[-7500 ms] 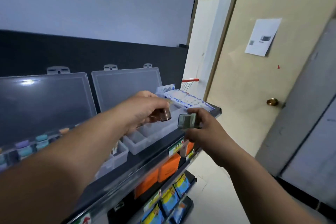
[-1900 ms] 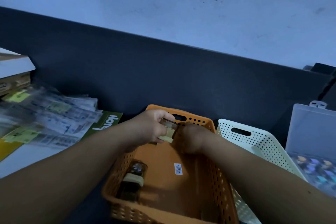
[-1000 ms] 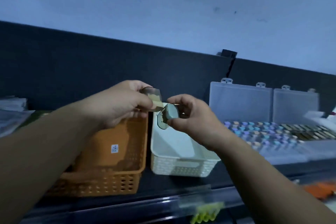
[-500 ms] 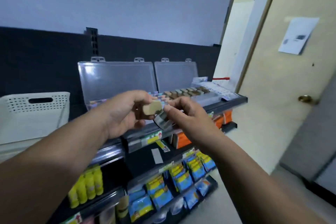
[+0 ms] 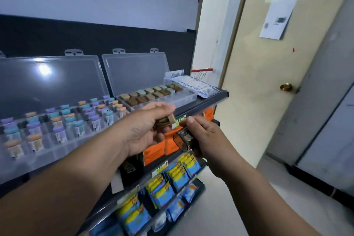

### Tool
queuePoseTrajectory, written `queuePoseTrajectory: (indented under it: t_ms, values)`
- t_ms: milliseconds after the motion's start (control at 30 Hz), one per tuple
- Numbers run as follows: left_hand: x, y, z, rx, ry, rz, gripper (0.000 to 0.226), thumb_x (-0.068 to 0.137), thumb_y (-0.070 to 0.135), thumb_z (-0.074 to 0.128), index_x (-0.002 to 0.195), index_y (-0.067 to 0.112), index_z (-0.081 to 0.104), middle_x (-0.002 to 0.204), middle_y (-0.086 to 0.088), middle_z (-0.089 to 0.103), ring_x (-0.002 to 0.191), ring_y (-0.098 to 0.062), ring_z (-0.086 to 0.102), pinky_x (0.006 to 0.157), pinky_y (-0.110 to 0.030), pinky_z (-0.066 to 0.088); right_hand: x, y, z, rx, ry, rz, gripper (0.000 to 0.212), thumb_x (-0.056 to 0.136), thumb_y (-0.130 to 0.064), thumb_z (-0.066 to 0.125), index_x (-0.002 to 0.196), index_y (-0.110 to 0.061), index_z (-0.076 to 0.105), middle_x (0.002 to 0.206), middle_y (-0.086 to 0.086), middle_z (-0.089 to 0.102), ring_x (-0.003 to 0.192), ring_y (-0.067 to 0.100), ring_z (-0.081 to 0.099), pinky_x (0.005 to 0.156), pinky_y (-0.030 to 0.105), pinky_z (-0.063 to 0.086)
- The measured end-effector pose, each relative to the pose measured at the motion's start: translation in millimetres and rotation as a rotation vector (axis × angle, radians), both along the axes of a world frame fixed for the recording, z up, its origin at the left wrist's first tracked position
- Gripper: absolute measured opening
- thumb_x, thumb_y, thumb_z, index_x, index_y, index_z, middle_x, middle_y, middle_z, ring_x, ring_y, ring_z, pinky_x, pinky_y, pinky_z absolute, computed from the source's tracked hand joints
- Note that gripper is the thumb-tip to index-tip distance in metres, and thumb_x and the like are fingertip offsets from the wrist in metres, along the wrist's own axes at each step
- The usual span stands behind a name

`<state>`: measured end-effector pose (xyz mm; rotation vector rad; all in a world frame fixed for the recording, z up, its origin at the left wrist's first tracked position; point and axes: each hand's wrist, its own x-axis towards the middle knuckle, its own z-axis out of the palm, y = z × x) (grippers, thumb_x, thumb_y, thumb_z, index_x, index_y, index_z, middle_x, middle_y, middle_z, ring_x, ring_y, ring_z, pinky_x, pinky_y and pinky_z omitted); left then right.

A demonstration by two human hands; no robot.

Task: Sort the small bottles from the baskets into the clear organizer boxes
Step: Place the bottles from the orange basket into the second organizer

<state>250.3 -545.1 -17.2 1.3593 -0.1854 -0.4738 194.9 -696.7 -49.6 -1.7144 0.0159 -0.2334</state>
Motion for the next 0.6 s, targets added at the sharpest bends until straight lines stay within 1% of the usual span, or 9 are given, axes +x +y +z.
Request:
queuePoseTrajectory:
  t_ms: [100, 167, 200, 267, 333, 400, 467, 533, 600]
  values:
    - [46.5, -29.8, -3.6, -0.056, 0.028, -0.013, 0.015, 0.084, 0.02, 0.065, 0.098, 0.019, 0.063, 0.071, 0.001, 0.056, 0.059, -0.011, 0.048, 0.042, -0.017, 0.035, 43.7, -28.8, 1.3, 0.063, 0.06, -0.015, 0.023, 0.098, -0.026, 0.051, 0.101, -0.007, 0.064, 0.065, 0.003, 0.051, 0.046, 0.01, 0.038, 0.043, 0.02, 0.03]
    - [71.9, -43.8, -5.7, -0.088, 0.065, -0.013, 0.019, 0.081, 0.013, 0.066, 0.099, 0.017, 0.063, 0.073, 0.0, 0.057, 0.061, -0.011, 0.049, 0.042, -0.017, 0.038, 69.9, -46.8, 5.7, 0.145, 0.117, 0.009, 0.012, 0.096, -0.016, 0.055, 0.102, -0.014, 0.064, 0.071, 0.004, 0.053, 0.049, 0.012, 0.043, 0.046, 0.022, 0.033]
    - [86.4, -51.7, -5.1, -0.105, 0.076, -0.01, 0.02, 0.082, 0.008, 0.065, 0.1, 0.017, 0.062, 0.072, -0.001, 0.058, 0.061, -0.012, 0.05, 0.043, -0.018, 0.039, 84.6, -57.0, 9.4, 0.196, 0.131, 0.028, 0.014, 0.093, -0.009, 0.056, 0.103, -0.015, 0.063, 0.073, 0.005, 0.054, 0.051, 0.014, 0.044, 0.048, 0.024, 0.033]
    - [112.1, -65.8, -4.4, -0.124, 0.078, 0.0, 0.019, 0.087, 0.003, 0.059, 0.101, 0.015, 0.06, 0.072, -0.003, 0.059, 0.061, -0.013, 0.052, 0.046, -0.019, 0.044, 109.9, -76.9, 12.7, 0.258, 0.127, 0.059, 0.032, 0.083, 0.003, 0.06, 0.111, -0.013, 0.06, 0.076, 0.007, 0.057, 0.052, 0.015, 0.049, 0.051, 0.026, 0.035]
    - [131.9, -77.8, -4.6, -0.106, 0.045, 0.017, 0.015, 0.087, 0.004, 0.06, 0.097, 0.015, 0.061, 0.073, -0.002, 0.062, 0.066, -0.015, 0.055, 0.059, -0.025, 0.048, 128.9, -93.6, 13.7, 0.271, 0.112, 0.074, 0.042, 0.077, 0.008, 0.057, 0.116, -0.009, 0.057, 0.077, 0.005, 0.062, 0.056, 0.013, 0.056, 0.051, 0.025, 0.042]
    - [150.7, -91.3, -8.3, -0.017, -0.049, 0.05, 0.01, 0.082, 0.012, 0.067, 0.091, 0.017, 0.064, 0.074, 0.002, 0.066, 0.073, -0.014, 0.056, 0.074, -0.03, 0.046, 147.7, -111.7, 11.0, 0.231, 0.098, 0.063, 0.039, 0.081, 0.011, 0.054, 0.115, -0.01, 0.058, 0.08, 0.003, 0.067, 0.061, 0.012, 0.059, 0.056, 0.025, 0.045]
    - [167.0, -103.5, -11.8, 0.106, -0.149, 0.095, 0.018, 0.075, 0.02, 0.075, 0.09, 0.019, 0.065, 0.081, 0.003, 0.071, 0.078, -0.013, 0.058, 0.081, -0.032, 0.044, 166.9, -130.4, 7.1, 0.13, 0.095, 0.009, 0.037, 0.087, 0.008, 0.054, 0.115, -0.015, 0.059, 0.09, 0.003, 0.07, 0.066, 0.012, 0.061, 0.064, 0.029, 0.049]
    - [181.3, -113.9, -15.1, 0.192, -0.192, 0.133, 0.028, 0.072, 0.02, 0.079, 0.096, 0.019, 0.063, 0.095, 0.0, 0.073, 0.086, -0.016, 0.062, 0.086, -0.032, 0.045, 186.1, -150.2, 2.4, 0.008, 0.087, -0.05, 0.04, 0.086, 0.0, 0.061, 0.119, -0.022, 0.057, 0.103, 0.002, 0.068, 0.076, 0.015, 0.065, 0.07, 0.033, 0.053]
    - [197.8, -125.8, -16.7, 0.264, -0.228, 0.168, 0.034, 0.075, 0.015, 0.078, 0.104, 0.02, 0.061, 0.103, -0.002, 0.07, 0.094, -0.017, 0.064, 0.087, -0.031, 0.048, 208.7, -169.6, -0.9, -0.098, 0.066, -0.081, 0.047, 0.083, -0.009, 0.07, 0.122, -0.028, 0.054, 0.112, -0.004, 0.064, 0.092, 0.017, 0.066, 0.079, 0.037, 0.055]
